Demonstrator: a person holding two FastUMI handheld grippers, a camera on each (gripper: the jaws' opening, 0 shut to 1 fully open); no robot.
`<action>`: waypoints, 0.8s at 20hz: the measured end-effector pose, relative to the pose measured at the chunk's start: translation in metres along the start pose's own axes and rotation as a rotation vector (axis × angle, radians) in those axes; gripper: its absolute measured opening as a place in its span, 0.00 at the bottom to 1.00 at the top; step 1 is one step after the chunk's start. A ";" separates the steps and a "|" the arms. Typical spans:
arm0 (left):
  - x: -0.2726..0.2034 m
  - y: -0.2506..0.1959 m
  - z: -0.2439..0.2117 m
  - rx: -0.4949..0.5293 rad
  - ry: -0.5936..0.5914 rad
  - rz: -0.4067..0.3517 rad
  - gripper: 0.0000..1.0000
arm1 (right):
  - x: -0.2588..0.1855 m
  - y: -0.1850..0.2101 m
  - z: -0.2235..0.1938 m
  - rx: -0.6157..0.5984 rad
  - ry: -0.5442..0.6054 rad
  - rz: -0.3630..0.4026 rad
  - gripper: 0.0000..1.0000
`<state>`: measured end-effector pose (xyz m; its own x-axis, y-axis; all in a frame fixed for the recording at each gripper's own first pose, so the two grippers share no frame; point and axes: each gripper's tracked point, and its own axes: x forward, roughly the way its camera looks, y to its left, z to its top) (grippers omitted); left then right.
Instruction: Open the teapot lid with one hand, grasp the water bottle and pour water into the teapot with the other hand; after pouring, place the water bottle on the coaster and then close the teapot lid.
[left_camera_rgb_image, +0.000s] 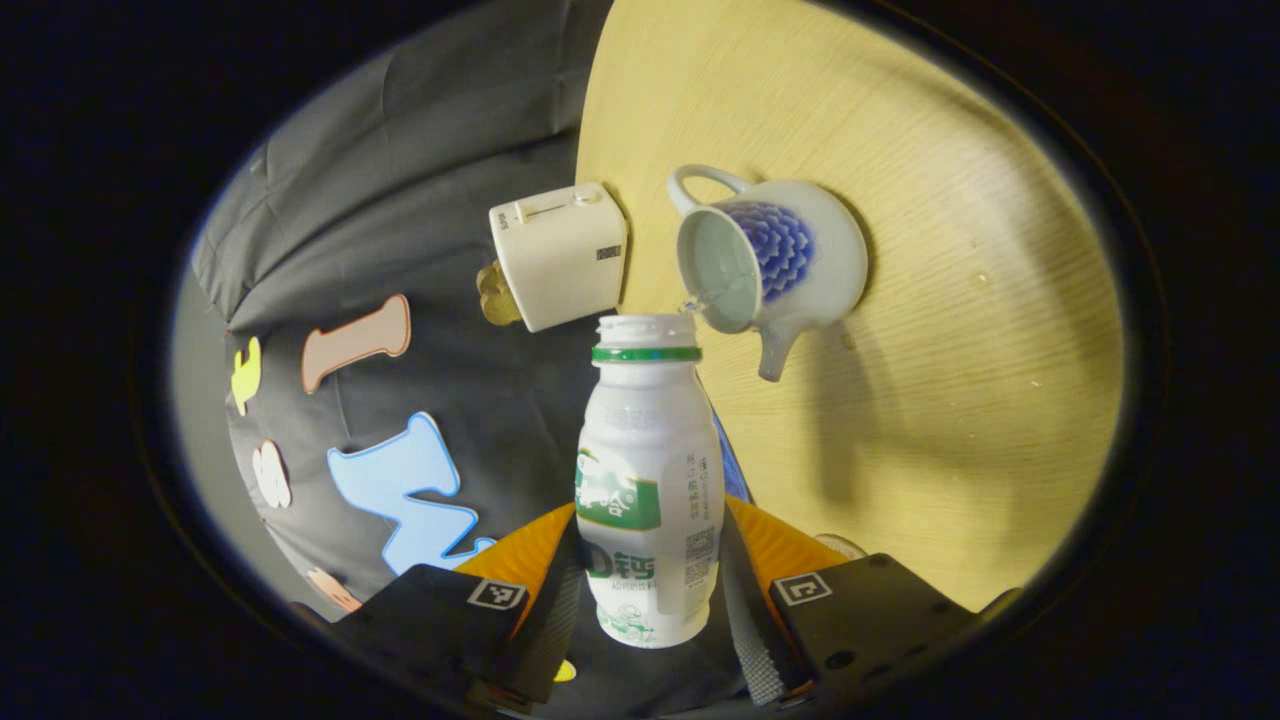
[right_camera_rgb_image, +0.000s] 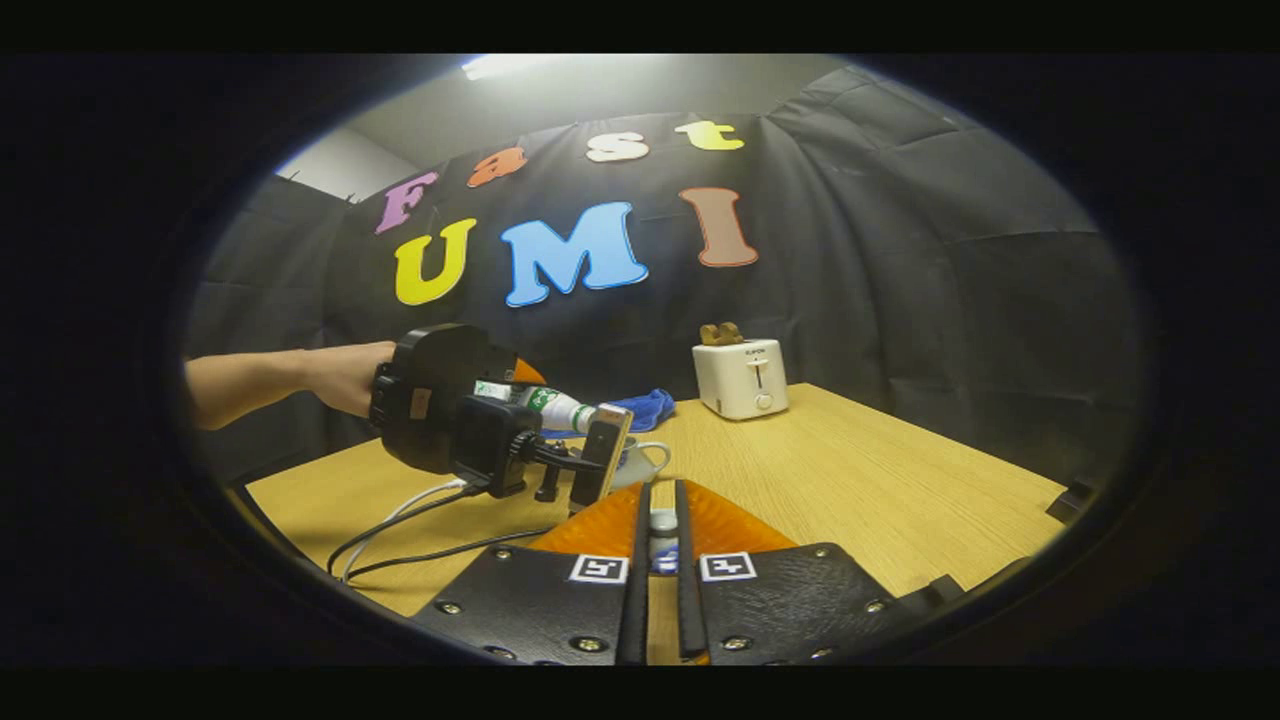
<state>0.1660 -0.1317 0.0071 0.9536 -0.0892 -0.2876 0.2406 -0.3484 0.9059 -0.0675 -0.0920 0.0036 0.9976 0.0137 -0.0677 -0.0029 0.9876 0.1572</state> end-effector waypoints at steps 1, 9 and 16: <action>0.000 0.001 0.001 0.006 -0.001 0.003 0.75 | -0.001 0.000 0.000 0.001 0.001 -0.001 0.00; -0.001 0.004 0.001 0.053 0.002 0.010 0.75 | -0.002 -0.002 0.000 0.002 0.001 -0.003 0.12; -0.001 0.007 0.003 0.099 0.004 0.023 0.75 | -0.002 -0.003 0.000 0.005 0.001 -0.002 0.12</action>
<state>0.1660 -0.1364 0.0132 0.9594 -0.0947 -0.2657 0.1998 -0.4368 0.8771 -0.0697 -0.0948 0.0031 0.9976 0.0119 -0.0687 -0.0006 0.9868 0.1622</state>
